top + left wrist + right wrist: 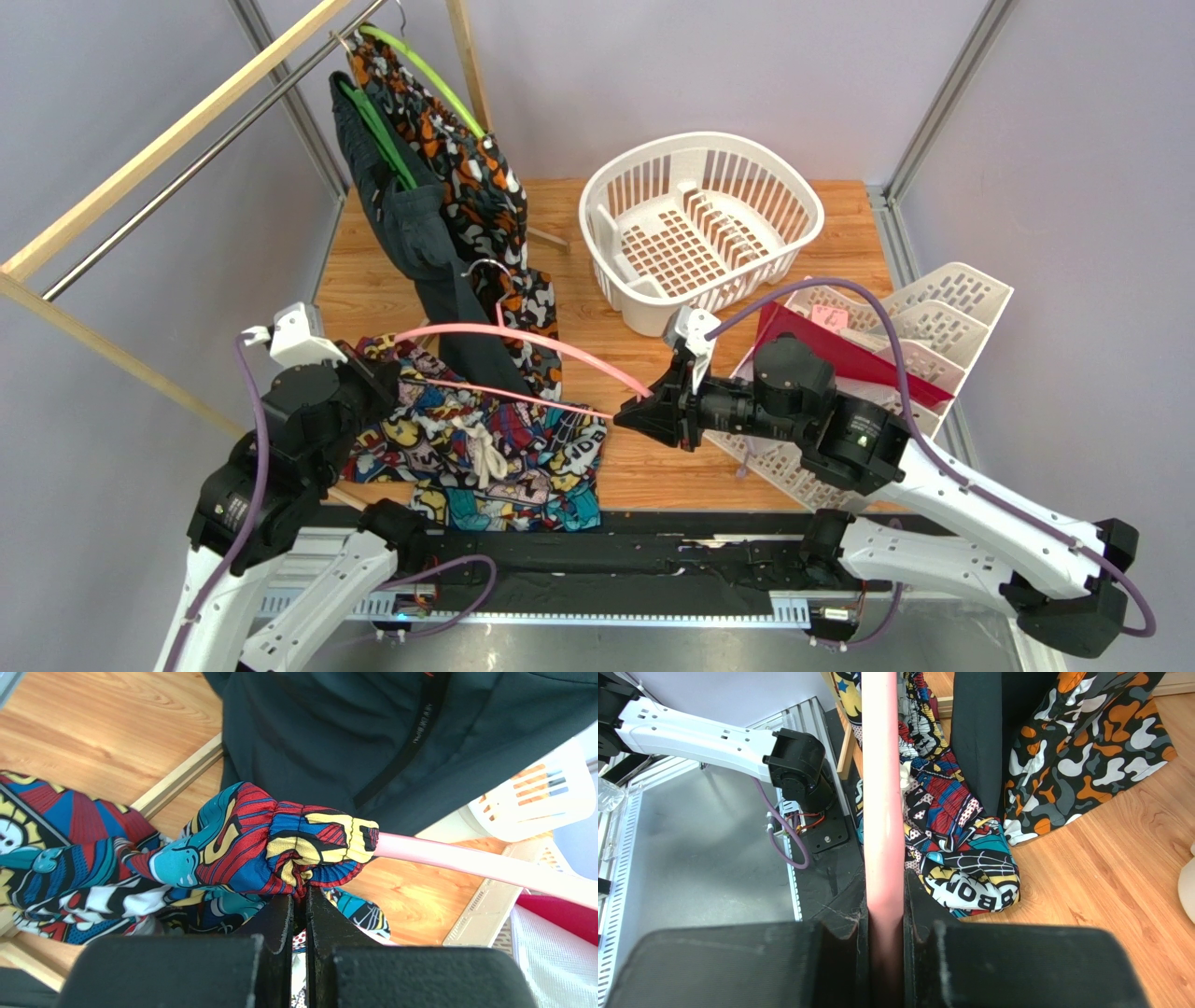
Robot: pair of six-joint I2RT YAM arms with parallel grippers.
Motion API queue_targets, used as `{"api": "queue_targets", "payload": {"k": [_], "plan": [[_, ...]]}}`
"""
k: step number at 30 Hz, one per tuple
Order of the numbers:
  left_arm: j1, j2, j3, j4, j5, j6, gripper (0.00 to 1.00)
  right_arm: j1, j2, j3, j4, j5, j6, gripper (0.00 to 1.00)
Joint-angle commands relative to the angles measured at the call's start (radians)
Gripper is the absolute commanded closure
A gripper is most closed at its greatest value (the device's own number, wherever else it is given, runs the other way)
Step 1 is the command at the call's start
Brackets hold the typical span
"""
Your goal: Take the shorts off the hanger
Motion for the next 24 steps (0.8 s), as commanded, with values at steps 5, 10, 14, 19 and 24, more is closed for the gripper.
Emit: {"api": "queue_targets", "payload": {"k": [5,10,14,19,24], "plan": [[-0.001,-0.042,-0.004,-0.050,-0.144,-0.042,1.00,0.000,-0.051,0.077,0.020,0.011,-0.037,1.00],[-0.001,-0.063,-0.015,-0.072,-0.226,-0.024,1.00,0.000,-0.047,0.135,-0.011,0.054,-0.068,1.00],[-0.001,-0.093,-0.024,-0.101,-0.249,-0.019,1.00,0.000,-0.031,0.160,0.026,0.075,-0.068,1.00],[-0.002,-0.148,-0.044,-0.104,-0.191,-0.068,1.00,0.000,0.057,0.240,0.049,0.111,-0.074,1.00],[-0.001,-0.154,-0.049,-0.096,-0.071,-0.129,1.00,0.000,0.199,0.382,0.096,0.135,-0.052,1.00]]}}
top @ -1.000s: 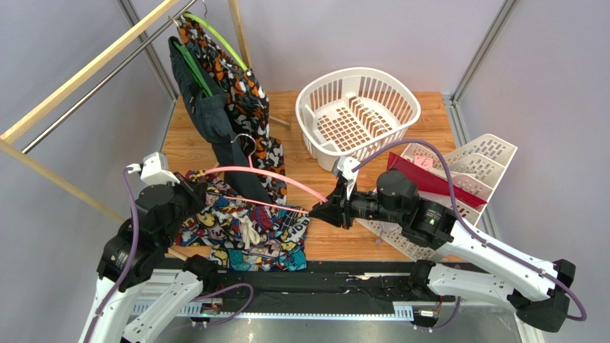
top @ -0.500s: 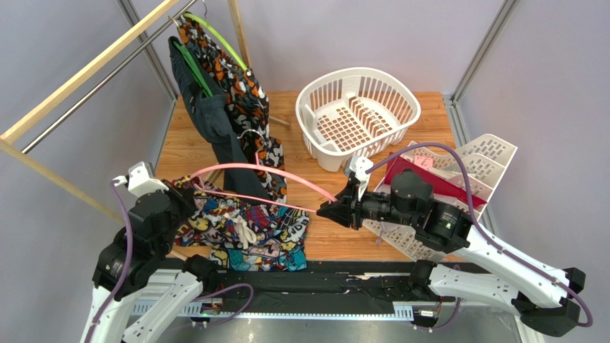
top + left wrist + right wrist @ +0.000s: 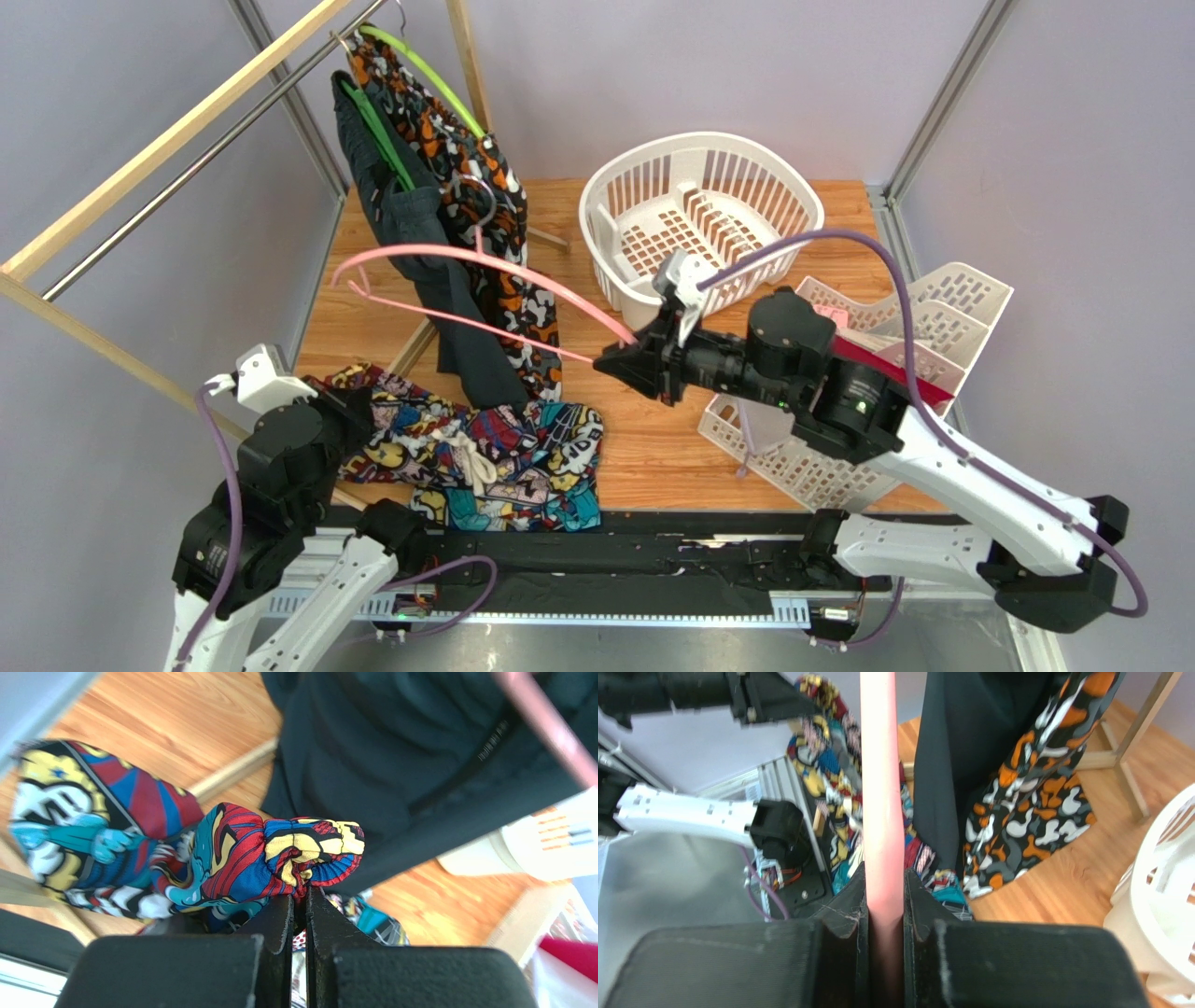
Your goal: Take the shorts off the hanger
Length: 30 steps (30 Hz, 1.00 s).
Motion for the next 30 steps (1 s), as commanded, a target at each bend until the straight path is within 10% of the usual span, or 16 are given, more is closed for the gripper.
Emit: {"api": "queue_targets", "payload": {"k": [1,30], "plan": [[-0.001,0.000,-0.001,0.021,0.107,-0.063,1.00,0.000,0.136,0.153,0.170,0.040,0.001,1.00],[-0.002,-0.037,0.036,-0.040,0.230,-0.030,1.00,0.077,0.928,0.979,0.152,-0.020,0.154,1.00]]}}
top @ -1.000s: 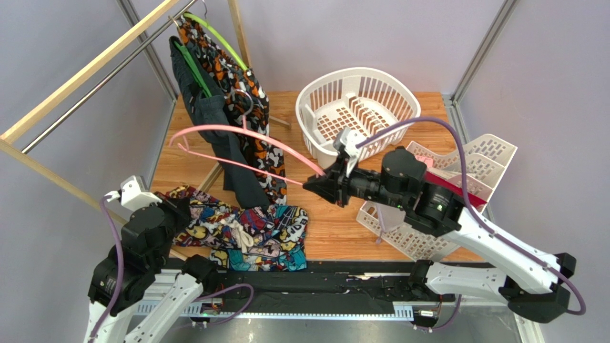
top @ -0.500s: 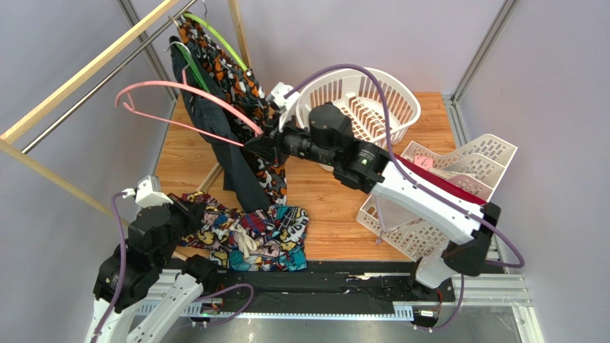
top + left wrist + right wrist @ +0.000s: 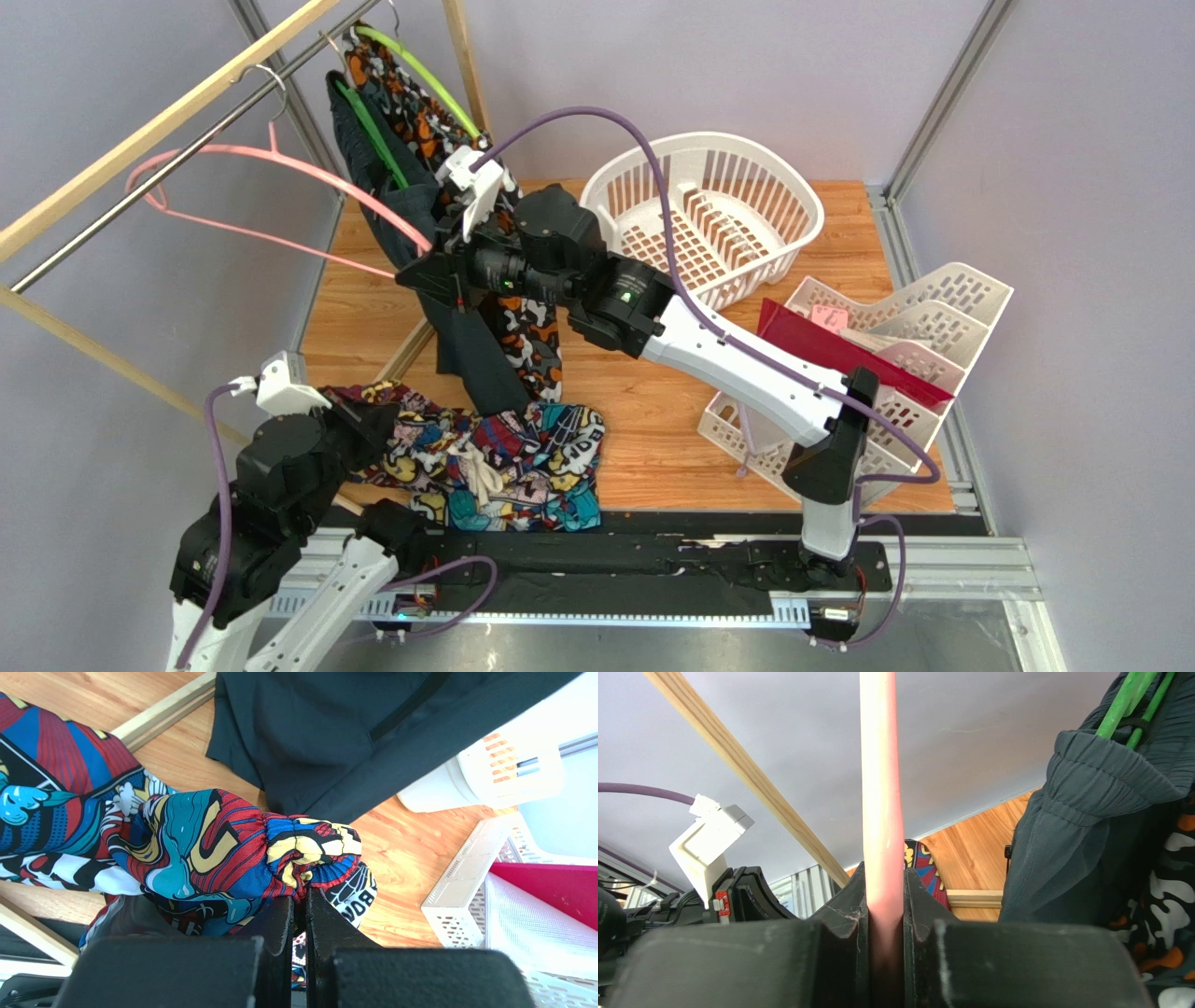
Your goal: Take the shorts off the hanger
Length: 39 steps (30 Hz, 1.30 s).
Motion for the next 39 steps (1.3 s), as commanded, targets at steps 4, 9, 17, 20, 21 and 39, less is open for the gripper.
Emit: {"api": "queue_targets", "payload": {"k": [4,9,17,20,21,39], "plan": [[0.000,-0.008,0.065,-0.008,-0.004,0.038,1.00,0.032,0.056,0.068,0.051,-0.015,0.020,1.00],[0.000,-0.013,0.068,-0.022,-0.012,0.043,1.00,0.036,0.085,0.083,0.053,-0.016,0.020,1.00],[0.000,-0.019,0.073,-0.030,-0.016,0.047,1.00,0.044,0.113,0.091,0.019,0.000,-0.003,1.00],[0.000,-0.019,0.076,-0.021,-0.007,0.046,1.00,0.044,0.108,0.092,-0.008,0.019,0.008,0.78],[0.000,-0.017,0.076,-0.019,0.001,0.044,1.00,0.042,0.102,0.092,-0.019,0.029,0.013,0.64],[0.000,-0.013,0.018,0.085,0.157,0.035,1.00,0.044,-0.332,-0.415,-0.050,0.155,-0.023,0.21]]}}
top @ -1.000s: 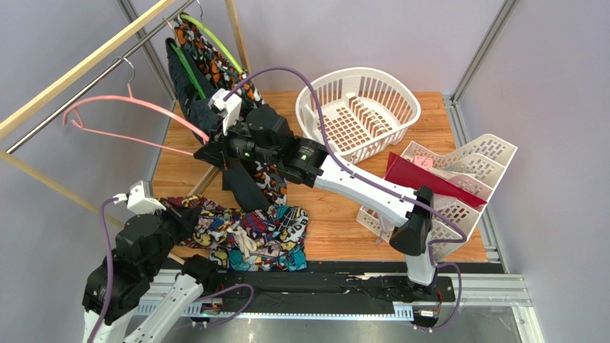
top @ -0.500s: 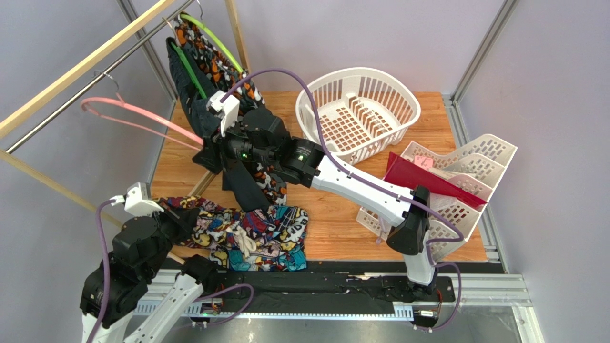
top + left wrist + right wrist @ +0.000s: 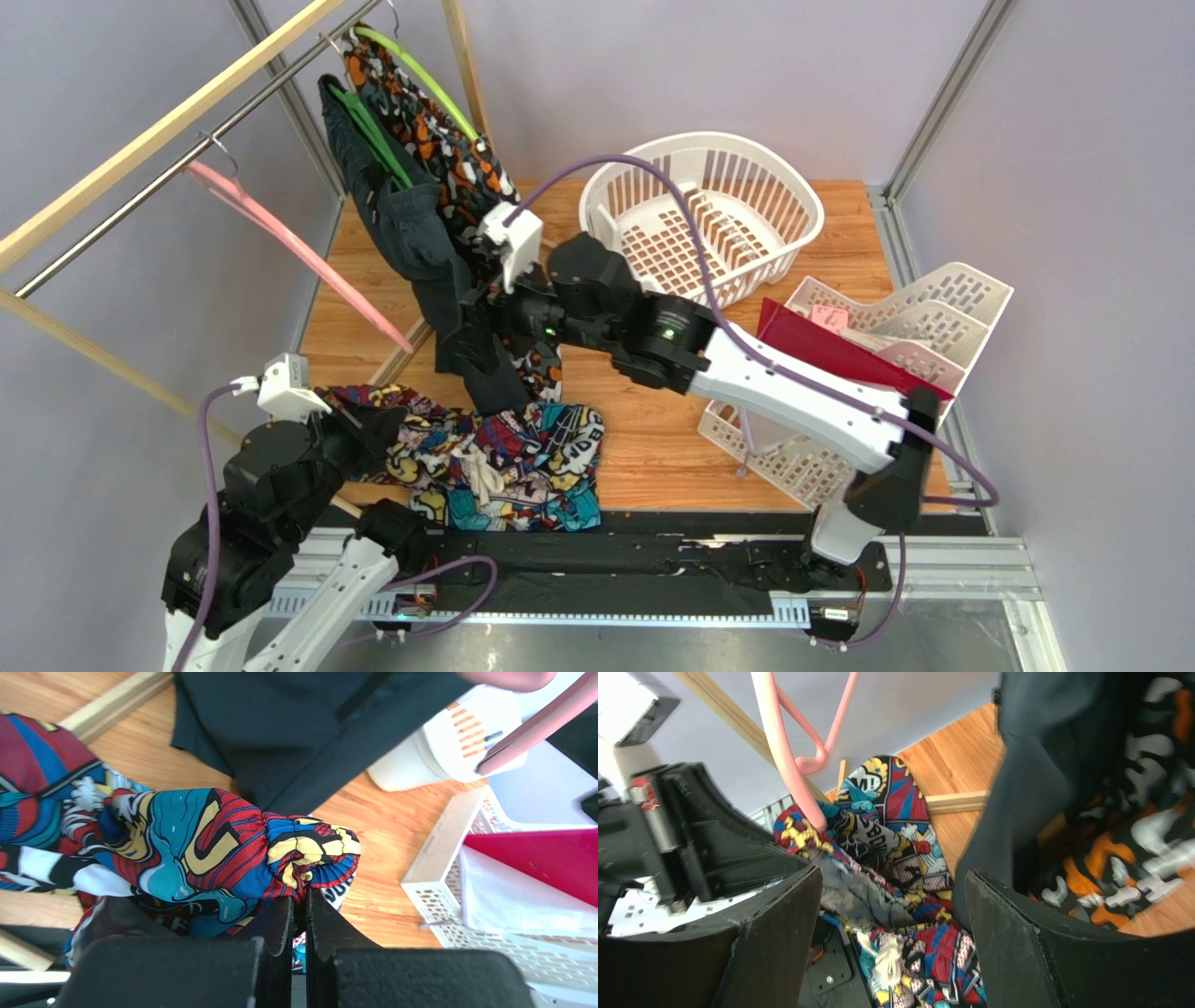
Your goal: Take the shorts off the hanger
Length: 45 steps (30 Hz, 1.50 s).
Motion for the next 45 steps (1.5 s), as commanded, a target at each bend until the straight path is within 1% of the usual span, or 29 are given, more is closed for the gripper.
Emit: {"api": "queue_targets", "payload": {"k": [1,3,4,6,7,11,14,17,18,23,27,29,33,37,41,43,45], "plan": [[0.000,0.007,-0.020,0.114,0.094,0.017,1.00,0.005,-0.186,-0.136,0.048,0.058,-0.015,0.20],[0.000,0.007,-0.025,0.126,0.112,0.012,1.00,0.005,-0.227,-0.203,0.069,0.053,-0.008,0.20],[0.000,0.010,-0.028,0.131,0.131,0.005,1.00,0.005,-0.248,-0.275,0.103,0.047,-0.002,0.19],[0.000,0.010,-0.036,0.149,0.152,0.000,1.00,0.004,-0.289,-0.341,0.146,0.009,-0.005,0.18],[0.000,0.013,-0.039,0.155,0.163,-0.004,1.00,0.005,-0.296,-0.401,0.177,-0.002,-0.005,0.18],[0.000,0.012,-0.050,0.195,0.216,-0.046,1.00,0.010,-0.297,-0.496,0.232,-0.040,0.029,0.18],[0.000,0.015,-0.045,0.221,0.258,-0.066,1.00,0.042,-0.288,-0.556,0.321,-0.068,0.006,0.18],[0.000,0.016,-0.027,0.221,0.279,-0.072,1.00,0.097,-0.253,-0.558,0.349,-0.073,-0.057,0.18],[0.000,0.016,-0.022,0.218,0.278,-0.072,1.00,0.106,-0.232,-0.558,0.393,-0.077,-0.078,0.17],[0.000,0.016,0.013,0.209,0.299,-0.057,1.00,0.128,-0.169,-0.546,0.470,-0.086,-0.097,0.16],[0.000,0.018,0.035,0.244,0.377,-0.003,1.00,0.129,-0.129,-0.501,0.452,-0.099,-0.147,0.16],[0.000,0.021,0.041,0.250,0.399,0.012,1.00,0.129,-0.124,-0.492,0.452,-0.106,-0.167,0.16],[0.000,0.024,0.033,0.308,0.489,0.038,1.00,0.129,-0.126,-0.489,0.452,-0.112,-0.204,0.16],[0.000,0.021,0.021,0.375,0.540,0.040,1.00,0.129,-0.129,-0.518,0.450,-0.088,-0.207,0.16],[-0.002,0.019,0.007,0.445,0.585,0.038,1.00,0.129,-0.139,-0.572,0.493,-0.083,-0.180,0.16],[0.000,0.019,0.001,0.462,0.594,0.029,1.00,0.129,-0.136,-0.579,0.501,-0.082,-0.154,0.18],[0.000,0.021,-0.002,0.473,0.600,0.026,1.00,0.129,-0.132,-0.579,0.502,-0.074,-0.144,0.24]]}}
